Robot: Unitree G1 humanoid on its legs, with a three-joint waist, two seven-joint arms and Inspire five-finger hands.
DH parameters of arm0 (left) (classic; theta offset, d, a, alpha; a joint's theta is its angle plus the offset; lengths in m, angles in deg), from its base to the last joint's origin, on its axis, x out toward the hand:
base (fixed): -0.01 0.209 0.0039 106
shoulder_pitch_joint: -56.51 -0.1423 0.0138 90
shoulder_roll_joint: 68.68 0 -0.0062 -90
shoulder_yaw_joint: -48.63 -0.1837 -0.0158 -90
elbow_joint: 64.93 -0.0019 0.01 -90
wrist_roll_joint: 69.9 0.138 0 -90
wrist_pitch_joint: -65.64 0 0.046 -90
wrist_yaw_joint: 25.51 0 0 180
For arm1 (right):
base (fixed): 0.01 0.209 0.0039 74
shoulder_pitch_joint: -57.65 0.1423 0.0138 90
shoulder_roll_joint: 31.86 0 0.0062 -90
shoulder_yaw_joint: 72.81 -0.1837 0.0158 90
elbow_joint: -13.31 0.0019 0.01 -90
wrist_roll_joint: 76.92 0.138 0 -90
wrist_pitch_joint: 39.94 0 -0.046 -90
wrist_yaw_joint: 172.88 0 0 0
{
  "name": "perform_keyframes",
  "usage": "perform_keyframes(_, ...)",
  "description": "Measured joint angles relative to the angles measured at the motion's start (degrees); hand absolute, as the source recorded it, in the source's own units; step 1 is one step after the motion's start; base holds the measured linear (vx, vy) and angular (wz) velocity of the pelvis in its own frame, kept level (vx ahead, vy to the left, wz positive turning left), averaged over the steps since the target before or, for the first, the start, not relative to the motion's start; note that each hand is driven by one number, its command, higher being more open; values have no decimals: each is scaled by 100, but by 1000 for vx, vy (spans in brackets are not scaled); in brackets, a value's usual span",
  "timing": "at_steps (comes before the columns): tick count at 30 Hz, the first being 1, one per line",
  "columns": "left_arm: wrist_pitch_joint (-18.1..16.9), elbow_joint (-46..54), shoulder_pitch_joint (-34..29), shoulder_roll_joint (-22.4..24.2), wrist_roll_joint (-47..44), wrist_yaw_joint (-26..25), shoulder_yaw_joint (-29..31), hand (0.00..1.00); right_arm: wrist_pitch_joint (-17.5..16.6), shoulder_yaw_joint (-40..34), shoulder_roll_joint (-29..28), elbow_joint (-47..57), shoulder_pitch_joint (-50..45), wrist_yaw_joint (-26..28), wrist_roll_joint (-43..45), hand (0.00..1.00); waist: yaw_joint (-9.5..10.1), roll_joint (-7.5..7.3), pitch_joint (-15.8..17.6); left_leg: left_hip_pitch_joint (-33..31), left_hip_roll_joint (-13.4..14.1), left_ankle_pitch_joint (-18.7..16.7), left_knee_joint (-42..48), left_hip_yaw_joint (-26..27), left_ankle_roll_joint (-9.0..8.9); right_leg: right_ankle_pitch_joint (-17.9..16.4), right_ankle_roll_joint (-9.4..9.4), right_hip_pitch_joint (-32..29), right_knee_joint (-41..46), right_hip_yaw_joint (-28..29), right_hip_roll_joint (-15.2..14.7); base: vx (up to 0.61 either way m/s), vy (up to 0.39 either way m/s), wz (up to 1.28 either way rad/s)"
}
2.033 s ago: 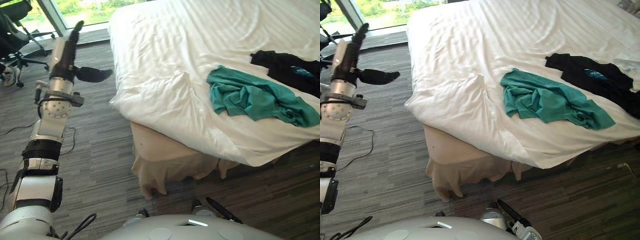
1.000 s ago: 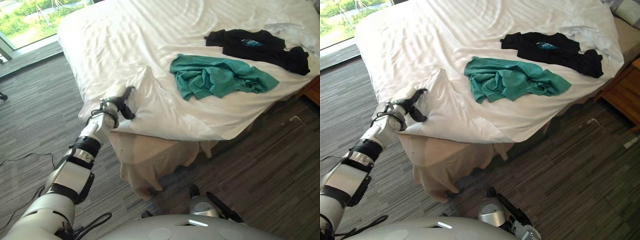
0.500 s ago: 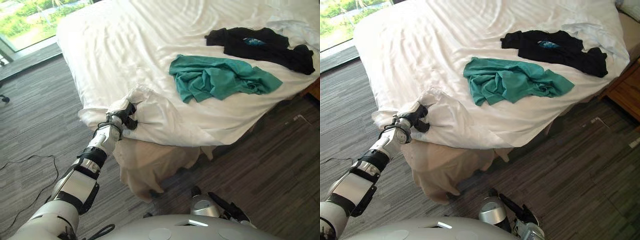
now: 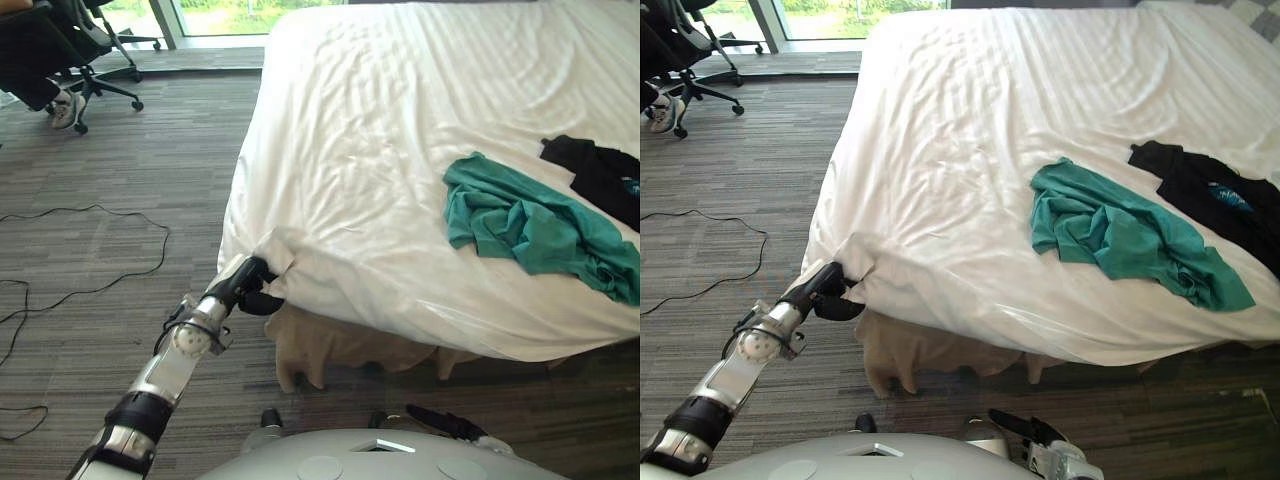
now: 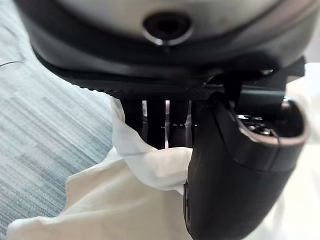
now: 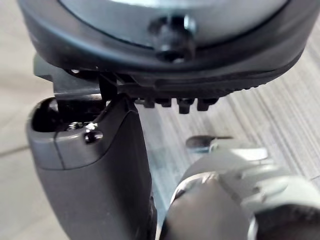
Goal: Tidy up the quilt and then pick up the clothes from the bed and put them into the laundry hamper
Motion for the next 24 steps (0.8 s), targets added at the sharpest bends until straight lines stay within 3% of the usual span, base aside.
perform_keyframes(5, -112, -511, -275, 318, -47, -377, 488, 100, -11, 189, -124, -23, 225, 415, -17, 100, 36, -13, -48, -2, -23, 19, -18, -105, 6, -82, 5, 34, -1, -109, -14, -43, 0, 7)
perform_keyframes(11, -89, -2201, -778, 637, -338, -944, 2004, 100, 110, 68, -109, -300, 125, 628, -254, 100, 166, -96, -63, -9, -23, 17, -18, -239, 4, -114, 56, 117, -13, -246, -9, 17, -4, 12)
perform_keyframes(13, 60, -2713, -977, 636, -377, -1078, 2627, 100, 142, -42, -113, -370, 79, 681, -242, 100, 261, -143, -82, -9, -44, 16, -18, -291, 3, -108, 66, 167, -43, -264, -19, 34, 8, 15)
perform_keyframes(16, 601, -3493, -1033, 653, -663, -1360, 3506, 100, 223, -108, -114, -465, 53, 702, -232, 100, 376, -186, -122, 22, -103, 16, -20, -362, 3, -104, 71, 318, -157, -348, -57, 8, 19, 19)
perform_keyframes(18, 908, -4072, -1135, 655, -1128, -1579, 4483, 100, 320, -289, -113, -612, 90, 739, -210, 100, 432, -240, -157, 68, -141, 14, -22, -373, 6, -102, 71, 393, -189, -382, -91, -19, 26, 8)
perform_keyframes(22, 872, -4283, -1452, 757, -1538, -1455, 5136, 100, 472, -521, -110, -675, 35, 504, 208, 100, 517, -266, -173, 92, -189, -14, -25, -356, 20, -105, 65, 410, -190, -382, -169, -65, 35, 2)
perform_keyframes(24, 666, -4285, -1481, 942, -1510, -1307, 5348, 100, 676, -677, -113, -675, 2, 380, 555, 100, 527, -229, -171, 91, -205, -80, -26, -304, 53, -122, 36, 401, -189, -370, -195, -79, 44, -2)
